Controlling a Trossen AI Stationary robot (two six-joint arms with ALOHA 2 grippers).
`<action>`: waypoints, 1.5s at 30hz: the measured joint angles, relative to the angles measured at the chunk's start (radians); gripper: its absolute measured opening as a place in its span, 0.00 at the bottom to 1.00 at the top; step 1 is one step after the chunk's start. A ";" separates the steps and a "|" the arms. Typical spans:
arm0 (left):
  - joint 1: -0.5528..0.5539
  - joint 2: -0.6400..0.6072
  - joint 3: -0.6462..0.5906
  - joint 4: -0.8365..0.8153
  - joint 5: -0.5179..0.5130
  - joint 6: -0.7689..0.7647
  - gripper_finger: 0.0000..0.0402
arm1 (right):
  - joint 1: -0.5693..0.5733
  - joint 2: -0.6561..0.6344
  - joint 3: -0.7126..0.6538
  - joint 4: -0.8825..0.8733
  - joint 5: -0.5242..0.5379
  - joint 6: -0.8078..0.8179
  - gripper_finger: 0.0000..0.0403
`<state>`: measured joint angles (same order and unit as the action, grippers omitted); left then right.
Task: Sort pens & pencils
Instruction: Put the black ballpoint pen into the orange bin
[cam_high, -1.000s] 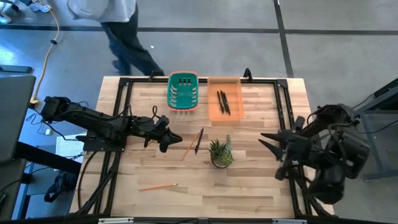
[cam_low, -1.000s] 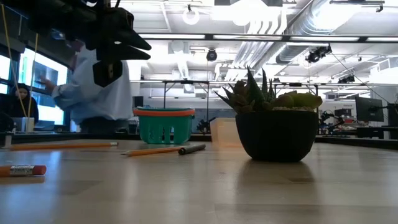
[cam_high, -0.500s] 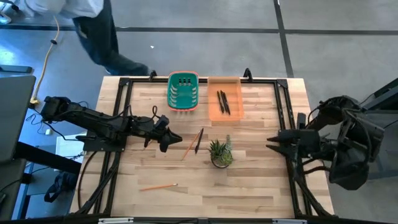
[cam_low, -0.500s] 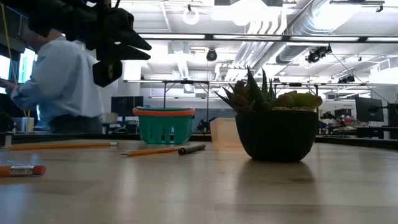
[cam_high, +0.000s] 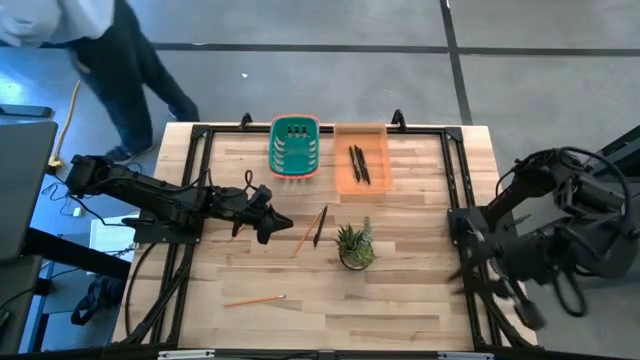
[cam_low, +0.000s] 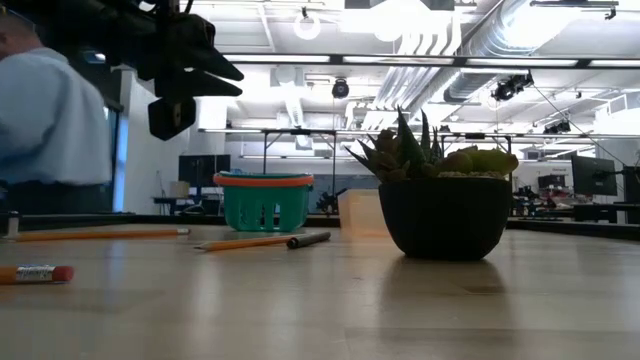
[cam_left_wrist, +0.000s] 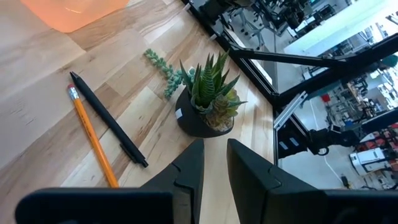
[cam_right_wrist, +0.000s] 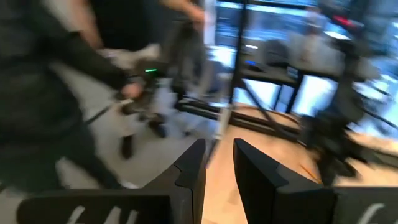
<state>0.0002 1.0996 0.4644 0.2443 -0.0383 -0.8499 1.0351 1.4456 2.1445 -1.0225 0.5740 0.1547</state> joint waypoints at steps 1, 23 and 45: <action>0.000 0.000 0.000 0.000 0.000 -0.004 0.14 | 0.000 -0.001 0.000 0.008 -0.052 -0.036 0.18; 0.000 0.000 0.000 -0.001 -0.039 -0.048 0.14 | -0.133 -0.125 0.000 -0.196 0.122 0.168 0.18; 0.000 0.000 0.000 -0.155 -0.103 0.089 0.14 | -0.680 -0.051 0.000 -0.507 0.052 0.812 0.18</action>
<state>-0.0002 1.0992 0.4648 0.0890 -0.1413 -0.7611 0.3552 1.3948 2.1445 -1.5295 0.6257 0.9666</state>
